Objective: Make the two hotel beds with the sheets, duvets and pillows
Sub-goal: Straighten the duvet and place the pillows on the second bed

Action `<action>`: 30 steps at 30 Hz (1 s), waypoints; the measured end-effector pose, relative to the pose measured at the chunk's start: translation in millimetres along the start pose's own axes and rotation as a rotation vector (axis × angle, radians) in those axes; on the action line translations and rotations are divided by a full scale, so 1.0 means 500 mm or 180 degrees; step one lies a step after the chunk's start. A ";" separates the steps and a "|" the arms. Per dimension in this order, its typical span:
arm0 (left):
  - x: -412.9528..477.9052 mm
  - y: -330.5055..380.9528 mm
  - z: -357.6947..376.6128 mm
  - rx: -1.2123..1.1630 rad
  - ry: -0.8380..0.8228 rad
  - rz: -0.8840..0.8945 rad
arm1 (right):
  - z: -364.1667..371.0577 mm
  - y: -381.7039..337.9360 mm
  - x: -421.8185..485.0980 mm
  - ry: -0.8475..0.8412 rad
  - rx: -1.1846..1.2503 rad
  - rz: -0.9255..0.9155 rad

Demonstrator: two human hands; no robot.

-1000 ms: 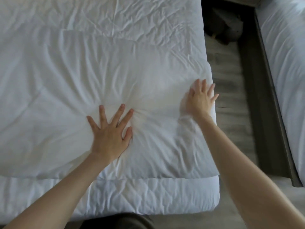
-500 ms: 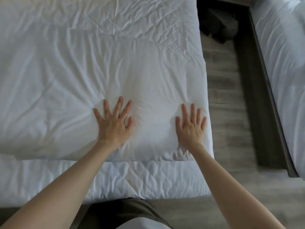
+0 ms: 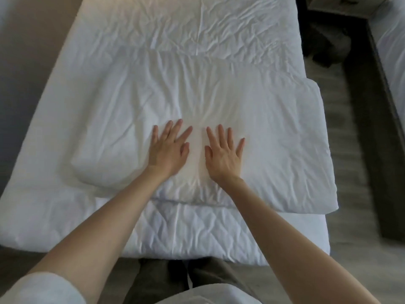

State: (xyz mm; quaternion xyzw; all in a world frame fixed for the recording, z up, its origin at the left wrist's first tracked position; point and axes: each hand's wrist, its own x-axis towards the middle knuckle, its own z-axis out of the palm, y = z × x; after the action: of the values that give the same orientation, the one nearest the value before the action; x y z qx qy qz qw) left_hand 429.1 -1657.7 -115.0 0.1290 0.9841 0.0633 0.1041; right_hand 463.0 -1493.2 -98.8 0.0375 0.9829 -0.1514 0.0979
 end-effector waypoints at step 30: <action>0.261 -0.294 -0.076 -0.0828 0.0517 -0.2058 | 0.009 -0.024 0.161 0.0107 -0.0309 0.0776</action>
State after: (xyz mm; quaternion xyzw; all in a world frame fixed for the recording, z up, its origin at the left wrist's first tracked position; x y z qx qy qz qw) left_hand 261.7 -1767.6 -124.9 -0.2089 0.9628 0.1618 0.0558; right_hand 383.8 -1502.5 -115.6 0.1545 0.9787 -0.0899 0.1008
